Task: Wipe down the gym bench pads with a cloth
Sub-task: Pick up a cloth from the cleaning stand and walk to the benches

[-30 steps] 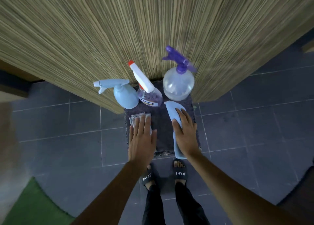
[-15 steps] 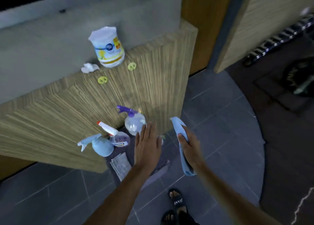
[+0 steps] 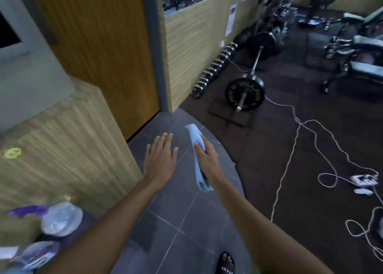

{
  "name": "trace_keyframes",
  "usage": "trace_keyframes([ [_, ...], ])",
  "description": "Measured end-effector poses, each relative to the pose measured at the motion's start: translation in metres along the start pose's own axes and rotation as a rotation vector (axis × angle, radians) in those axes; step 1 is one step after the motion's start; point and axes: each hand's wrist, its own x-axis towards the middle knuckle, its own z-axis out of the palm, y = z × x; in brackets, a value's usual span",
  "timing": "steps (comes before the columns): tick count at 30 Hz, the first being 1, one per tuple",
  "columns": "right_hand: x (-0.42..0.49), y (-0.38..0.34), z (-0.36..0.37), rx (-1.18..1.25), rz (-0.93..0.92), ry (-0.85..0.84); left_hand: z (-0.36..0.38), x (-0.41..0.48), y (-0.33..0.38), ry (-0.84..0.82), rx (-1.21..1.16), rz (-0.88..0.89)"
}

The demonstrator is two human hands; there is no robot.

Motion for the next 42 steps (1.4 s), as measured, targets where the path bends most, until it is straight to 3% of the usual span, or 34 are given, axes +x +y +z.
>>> trace_keyframes([
  [14,0.116,0.075,-0.308,0.094,0.178,0.387,0.140,0.150,0.315,-0.253,-0.046,0.377],
  [22,0.211,0.120,-0.424,0.111,0.219,0.583,0.223,0.253,0.424,-0.338,-0.001,0.537],
  [42,0.544,0.179,-0.718,0.135,0.350,0.920,0.402,0.612,0.740,-0.459,0.008,0.817],
])
